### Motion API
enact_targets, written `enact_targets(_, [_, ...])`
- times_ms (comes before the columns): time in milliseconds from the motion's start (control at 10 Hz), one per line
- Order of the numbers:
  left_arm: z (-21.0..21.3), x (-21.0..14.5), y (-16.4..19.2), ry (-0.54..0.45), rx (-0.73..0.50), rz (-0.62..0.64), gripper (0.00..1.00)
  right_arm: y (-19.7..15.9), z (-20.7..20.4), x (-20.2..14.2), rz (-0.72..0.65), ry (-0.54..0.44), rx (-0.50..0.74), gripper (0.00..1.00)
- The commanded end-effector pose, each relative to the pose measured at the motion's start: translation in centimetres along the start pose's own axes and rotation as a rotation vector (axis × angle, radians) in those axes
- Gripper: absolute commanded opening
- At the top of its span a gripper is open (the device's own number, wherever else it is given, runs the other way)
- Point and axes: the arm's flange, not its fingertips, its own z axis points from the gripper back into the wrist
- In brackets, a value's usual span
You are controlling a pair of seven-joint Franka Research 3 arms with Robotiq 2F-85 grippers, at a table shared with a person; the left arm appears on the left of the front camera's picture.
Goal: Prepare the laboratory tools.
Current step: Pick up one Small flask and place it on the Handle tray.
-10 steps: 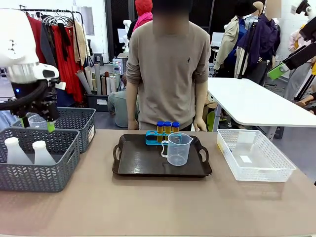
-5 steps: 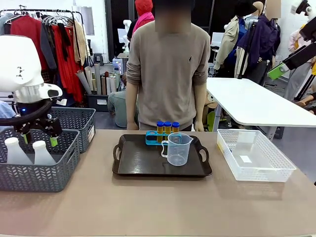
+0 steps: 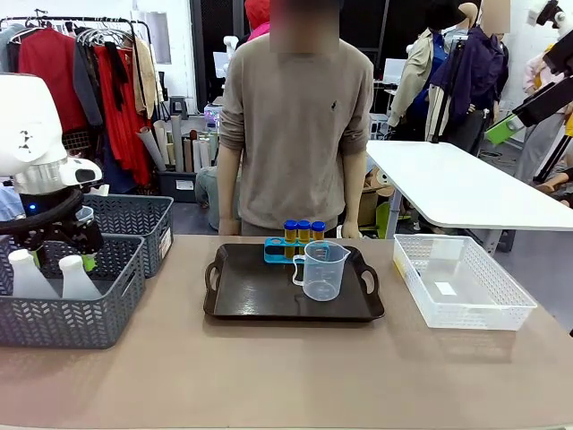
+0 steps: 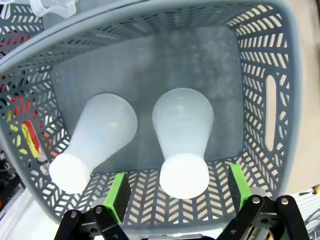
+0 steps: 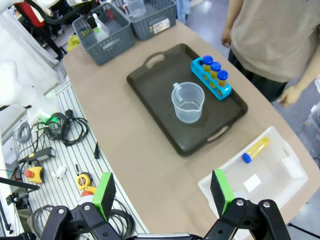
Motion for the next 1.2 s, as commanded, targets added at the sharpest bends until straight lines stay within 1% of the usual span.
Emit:
enact_targets(0, [-0.67,0.2,-0.31,-0.017,-0.003,0.018,0.98,0.02,0.07,0.25,0.007,-0.025,0.015,1.0])
enact_targets(100, [-0.59,0.33,-0.41,-0.017,-0.002,0.016,0.81,0.02,0.07,0.25,0.007,-0.025,0.015,1.0])
enact_targets(500, [-0.56,0.66,-0.58,-0.024,0.002,0.01,0.01,0.02,0.07,0.25,0.007,-0.025,0.015,1.0])
enact_targets(1000, [-0.48,0.65,-0.71,-0.03,-0.009,0.004,0.0,0.02,0.07,0.25,0.007,-0.025,0.015,1.0])
enact_targets(1100, [-0.56,0.92,-0.97,-0.022,-0.014,-0.024,0.0,0.02,0.07,0.25,0.007,-0.025,0.015,1.0])
